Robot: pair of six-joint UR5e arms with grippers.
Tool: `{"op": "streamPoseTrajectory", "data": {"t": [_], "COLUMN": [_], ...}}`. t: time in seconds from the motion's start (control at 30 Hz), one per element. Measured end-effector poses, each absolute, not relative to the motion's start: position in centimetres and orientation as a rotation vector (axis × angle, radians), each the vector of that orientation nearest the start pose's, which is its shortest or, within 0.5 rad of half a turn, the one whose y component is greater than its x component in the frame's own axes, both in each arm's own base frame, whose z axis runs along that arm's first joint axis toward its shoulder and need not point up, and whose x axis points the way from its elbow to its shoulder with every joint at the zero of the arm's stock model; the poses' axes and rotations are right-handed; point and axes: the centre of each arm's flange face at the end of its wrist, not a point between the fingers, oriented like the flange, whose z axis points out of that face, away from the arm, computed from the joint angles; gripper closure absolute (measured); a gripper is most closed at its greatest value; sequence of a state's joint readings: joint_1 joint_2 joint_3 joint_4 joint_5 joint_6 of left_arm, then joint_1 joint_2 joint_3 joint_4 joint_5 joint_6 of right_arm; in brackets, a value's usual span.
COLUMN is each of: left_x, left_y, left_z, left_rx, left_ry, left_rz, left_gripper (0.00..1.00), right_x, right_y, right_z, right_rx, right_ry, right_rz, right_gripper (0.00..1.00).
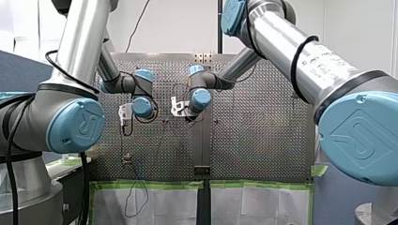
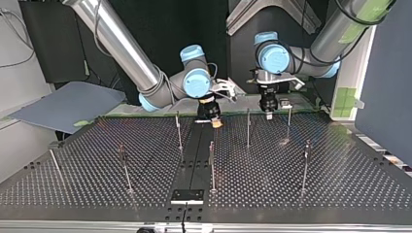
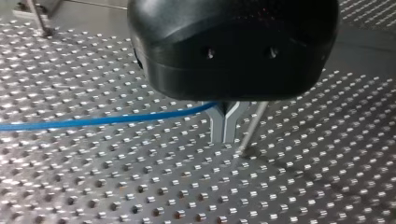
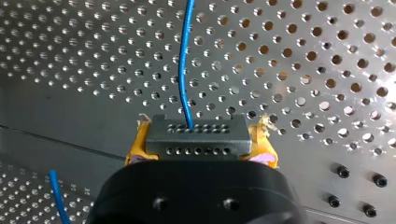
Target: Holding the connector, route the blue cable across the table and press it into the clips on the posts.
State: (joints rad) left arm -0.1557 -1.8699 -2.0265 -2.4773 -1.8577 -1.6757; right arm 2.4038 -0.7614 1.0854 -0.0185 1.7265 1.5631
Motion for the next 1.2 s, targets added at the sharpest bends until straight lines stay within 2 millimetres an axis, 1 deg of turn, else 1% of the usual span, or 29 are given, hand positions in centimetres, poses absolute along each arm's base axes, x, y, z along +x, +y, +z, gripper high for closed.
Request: {"op": "streamPoseTrajectory", "data": {"t": [0.3,0.57,0.67,0.8,0.9,1.07,1.2], "left_x": [45.1,42.7,42.1,42.7,43.6,45.4,46.9], "left_y": [-18.0,-17.7,-17.5,-17.7,-17.9,-18.2,-18.1], "left_z": [16.4,14.1,13.6,13.2,12.9,12.5,12.9], "left_rx": [-0.17,-0.161,-0.162,-0.158,-0.15,-0.159,-0.176], "left_ry": [1.667,1.701,1.713,1.717,1.716,1.697,1.678], "left_rz": [0.021,-0.024,-0.038,-0.057,-0.071,-0.095,-0.097], "left_gripper": [1.0,1.0,1.0,1.0,1.0,1.0,1.0], "right_x": [63.1,63.1,63.1,63.1,63.0,62.9,62.6], "right_y": [-40.6,-40.7,-40.8,-40.9,-41.1,-41.3,-41.7], "right_z": [20.5,20.5,20.4,20.4,20.4,20.3,20.3], "right_rx": [1.99,1.999,2.004,2.006,2.005,2.002,1.997], "right_ry": [-0.876,-0.877,-0.878,-0.878,-0.88,-0.883,-0.886], "right_rz": [1.415,1.431,1.441,1.445,1.446,1.444,1.441], "right_gripper": [1.0,1.0,1.0,1.0,1.0,1.0,1.0]}}
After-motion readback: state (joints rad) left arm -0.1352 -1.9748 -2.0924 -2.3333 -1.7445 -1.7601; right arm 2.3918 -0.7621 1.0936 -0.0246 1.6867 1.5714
